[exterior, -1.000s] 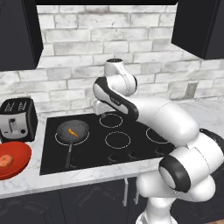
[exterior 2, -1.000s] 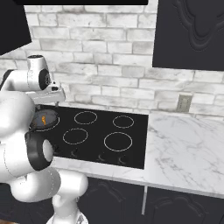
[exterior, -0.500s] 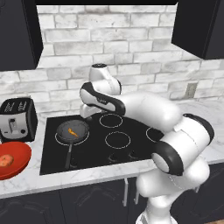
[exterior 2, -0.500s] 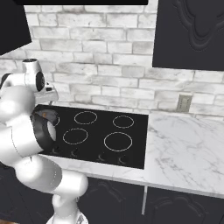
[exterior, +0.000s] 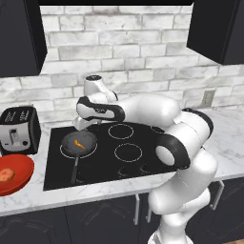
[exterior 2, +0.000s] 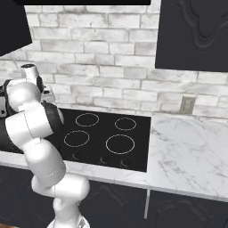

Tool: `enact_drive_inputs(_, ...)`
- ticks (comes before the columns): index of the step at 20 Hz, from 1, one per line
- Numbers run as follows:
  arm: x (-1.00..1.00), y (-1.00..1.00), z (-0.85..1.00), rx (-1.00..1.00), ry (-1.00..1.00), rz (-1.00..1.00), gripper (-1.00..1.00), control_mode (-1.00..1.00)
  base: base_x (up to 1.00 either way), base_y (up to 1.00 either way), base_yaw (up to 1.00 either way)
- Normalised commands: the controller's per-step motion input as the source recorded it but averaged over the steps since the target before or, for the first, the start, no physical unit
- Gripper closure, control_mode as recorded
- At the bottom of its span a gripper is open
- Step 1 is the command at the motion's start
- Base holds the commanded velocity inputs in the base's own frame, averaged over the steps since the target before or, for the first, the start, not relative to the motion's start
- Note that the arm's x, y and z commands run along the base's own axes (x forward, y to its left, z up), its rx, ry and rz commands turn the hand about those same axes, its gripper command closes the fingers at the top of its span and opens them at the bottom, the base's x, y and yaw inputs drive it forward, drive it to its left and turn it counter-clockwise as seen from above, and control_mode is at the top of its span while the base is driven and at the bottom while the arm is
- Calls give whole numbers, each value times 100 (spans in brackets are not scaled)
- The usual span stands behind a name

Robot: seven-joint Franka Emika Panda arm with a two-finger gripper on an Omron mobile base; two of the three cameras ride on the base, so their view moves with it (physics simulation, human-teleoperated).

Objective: Place the shrimp on the plate and place the squash on the same plate.

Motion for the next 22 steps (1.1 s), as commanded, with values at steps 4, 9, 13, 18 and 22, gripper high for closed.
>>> enact_drive_inputs(4,39,30,-36,0,0,-1,-100,-100,0,0,0)
enact_drive_inputs(9,37,38,-38,0,0,-2,-100,-100,0,0,0)
enact_drive_inputs(13,36,19,-34,0,0,0,-100,-100,0,0,0)
enact_drive_inputs(18,12,12,-34,0,0,-4,-100,-100,0,0,0)
enact_drive_inputs(22,0,3,-38,0,1,-9,-100,-100,0,0,0)
